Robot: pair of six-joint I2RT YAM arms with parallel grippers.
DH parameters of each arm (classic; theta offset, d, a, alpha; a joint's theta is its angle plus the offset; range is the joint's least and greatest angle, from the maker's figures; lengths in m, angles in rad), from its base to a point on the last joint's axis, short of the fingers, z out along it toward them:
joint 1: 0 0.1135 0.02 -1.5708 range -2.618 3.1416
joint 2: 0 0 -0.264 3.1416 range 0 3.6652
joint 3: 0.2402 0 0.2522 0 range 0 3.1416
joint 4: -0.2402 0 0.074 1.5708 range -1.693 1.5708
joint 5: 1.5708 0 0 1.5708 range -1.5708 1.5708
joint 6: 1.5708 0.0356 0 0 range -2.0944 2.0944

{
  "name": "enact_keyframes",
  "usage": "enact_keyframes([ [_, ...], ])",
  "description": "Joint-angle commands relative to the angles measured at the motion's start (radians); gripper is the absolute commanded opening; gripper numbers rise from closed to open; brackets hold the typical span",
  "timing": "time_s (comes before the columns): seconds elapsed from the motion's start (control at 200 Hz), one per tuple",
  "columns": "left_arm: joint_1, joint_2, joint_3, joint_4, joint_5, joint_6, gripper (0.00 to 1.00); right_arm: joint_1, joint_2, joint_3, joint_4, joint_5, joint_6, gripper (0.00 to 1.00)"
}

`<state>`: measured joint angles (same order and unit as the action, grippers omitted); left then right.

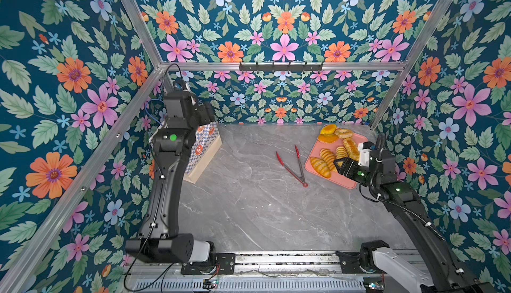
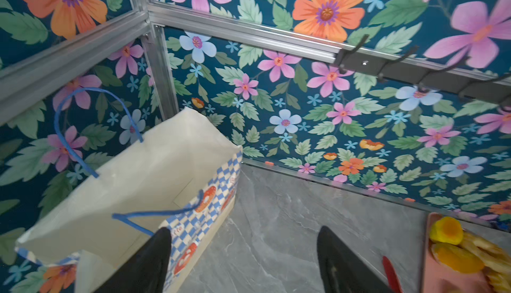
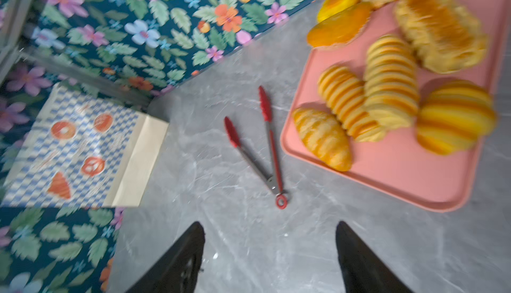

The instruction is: Place the fake bread into the paper bag

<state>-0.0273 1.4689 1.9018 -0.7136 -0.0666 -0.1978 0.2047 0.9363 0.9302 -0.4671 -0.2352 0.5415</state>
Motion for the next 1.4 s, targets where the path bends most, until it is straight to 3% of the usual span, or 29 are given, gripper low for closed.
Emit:
enact_keyframes([
  [0.0, 0.091, 0.109, 0.185, -0.242, 0.092, 0.048, 0.83, 0.093, 0.02, 0.047, -0.046, -0.001, -0.002, 0.76],
  [0.155, 0.219, 0.235, 0.327, -0.266, 0.156, 0.051, 0.86, 0.258, 0.065, 0.111, -0.062, 0.071, -0.012, 0.77],
  [0.355, 0.329, 0.388, 0.344, -0.242, 0.346, 0.019, 0.79, 0.406, 0.15, 0.19, -0.069, 0.12, -0.013, 0.77],
  [0.47, 0.357, 0.438, 0.322, -0.216, 0.449, 0.012, 0.76, 0.435, 0.184, 0.208, -0.068, 0.125, -0.017, 0.78],
  [0.595, 0.358, 0.401, 0.207, -0.107, 0.56, 0.001, 0.78, 0.436, 0.197, 0.195, -0.058, 0.126, -0.007, 0.78],
  [0.795, 0.356, 0.374, 0.074, -0.041, 0.623, 0.014, 0.79, 0.436, 0.197, 0.183, -0.047, 0.119, -0.004, 0.79],
  [0.995, 0.335, 0.342, 0.011, -0.013, 0.619, 0.026, 0.8, 0.436, 0.197, 0.184, -0.052, 0.116, -0.011, 0.79],
  [1.225, 0.258, 0.346, 0.011, -0.058, 0.451, 0.083, 0.79, 0.435, 0.201, 0.179, -0.04, 0.097, -0.003, 0.79],
  [1.395, 0.218, 0.35, 0.007, -0.08, 0.343, 0.109, 0.71, 0.436, 0.202, 0.177, -0.039, 0.094, -0.002, 0.79],
])
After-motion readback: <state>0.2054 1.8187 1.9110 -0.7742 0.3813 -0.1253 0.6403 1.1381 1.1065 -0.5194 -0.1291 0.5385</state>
